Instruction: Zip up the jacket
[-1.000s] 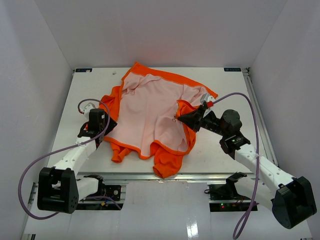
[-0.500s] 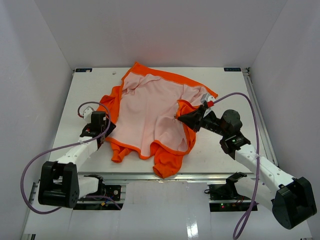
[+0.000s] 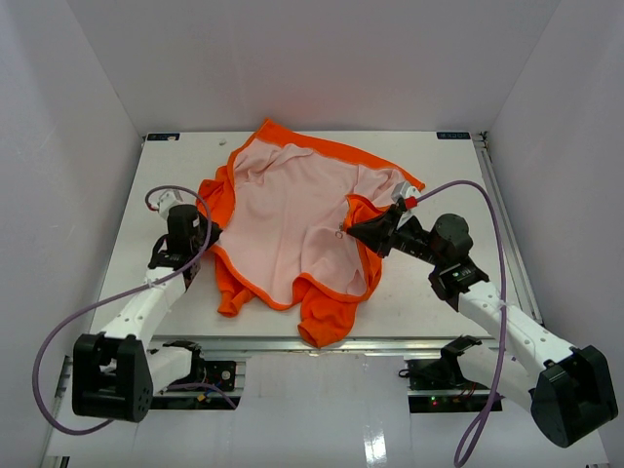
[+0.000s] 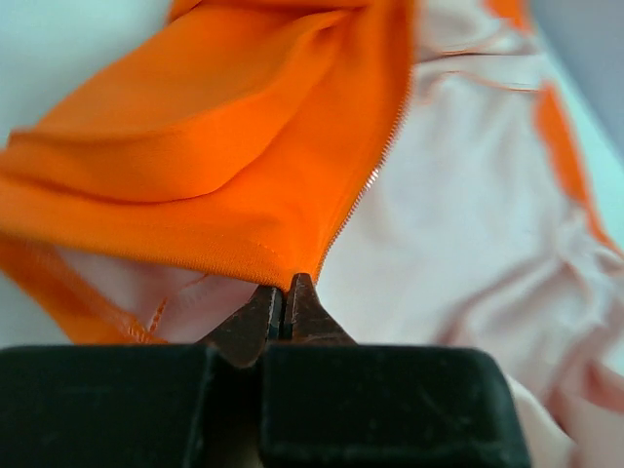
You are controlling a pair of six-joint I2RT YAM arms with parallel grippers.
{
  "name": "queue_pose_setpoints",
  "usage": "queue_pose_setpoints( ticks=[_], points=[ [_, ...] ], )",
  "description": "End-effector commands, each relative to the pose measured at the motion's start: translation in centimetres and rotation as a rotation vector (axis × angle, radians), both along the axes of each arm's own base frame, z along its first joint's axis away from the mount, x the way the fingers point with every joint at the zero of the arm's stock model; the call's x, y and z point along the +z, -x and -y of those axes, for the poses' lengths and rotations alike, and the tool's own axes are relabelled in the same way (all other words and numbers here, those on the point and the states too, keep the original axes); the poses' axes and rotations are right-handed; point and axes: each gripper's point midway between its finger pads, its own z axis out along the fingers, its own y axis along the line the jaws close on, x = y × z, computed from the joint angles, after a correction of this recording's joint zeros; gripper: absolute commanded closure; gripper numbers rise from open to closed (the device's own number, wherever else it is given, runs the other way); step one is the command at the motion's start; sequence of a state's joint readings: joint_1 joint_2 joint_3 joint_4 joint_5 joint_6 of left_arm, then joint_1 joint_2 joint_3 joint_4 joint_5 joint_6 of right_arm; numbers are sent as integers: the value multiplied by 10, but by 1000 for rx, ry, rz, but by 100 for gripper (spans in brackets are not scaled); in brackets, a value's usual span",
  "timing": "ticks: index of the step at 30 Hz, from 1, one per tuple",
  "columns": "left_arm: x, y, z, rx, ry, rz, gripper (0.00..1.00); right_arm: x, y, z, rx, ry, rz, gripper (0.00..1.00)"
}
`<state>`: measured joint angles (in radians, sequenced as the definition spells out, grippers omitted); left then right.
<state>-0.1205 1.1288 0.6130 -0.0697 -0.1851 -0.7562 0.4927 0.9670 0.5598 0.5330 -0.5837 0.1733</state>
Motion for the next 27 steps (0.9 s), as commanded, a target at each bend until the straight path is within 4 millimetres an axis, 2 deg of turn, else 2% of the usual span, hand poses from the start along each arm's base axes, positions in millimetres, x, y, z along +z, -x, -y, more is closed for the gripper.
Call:
queue_pose_setpoints(
  ticks=[1,2,4,7,11,14,15,16,18,19,22,24,26,27],
  points=[
    [59,9,44,-241,110,158,100,17,-1,-1,5,-34,59,92],
    [64,15,56,-306,142,169,100,17,-1,-1,4,-33,58,92],
    [60,24,65,-376,151,154,100,16,-2,-1,7,-32,53,92],
    [53,31,68,-413,134,127,100,14,-3,-3,13,-32,45,92],
    [36,30,47,-311,67,62,79,12,-4,-4,11,-30,35,92],
    [26,27,37,-253,49,27,65,14,-4,-3,9,-31,38,92],
    [24,26,35,-241,46,22,64,14,-4,-3,9,-32,39,92],
    [22,26,34,-233,45,19,67,15,-4,-3,9,-33,41,92],
    [21,24,35,-232,49,22,97,17,-2,-2,11,-35,46,92],
    [21,23,35,-229,50,23,100,17,-2,-2,11,-36,47,92],
    [23,21,34,-222,49,28,100,17,-1,-2,10,-37,48,92],
    [26,20,32,-211,46,32,90,17,-1,-2,11,-37,49,92],
    [31,19,34,-219,51,41,99,16,-1,-2,11,-36,48,92],
    [33,20,36,-228,60,46,100,16,-1,-2,11,-37,48,92]
  ],
)
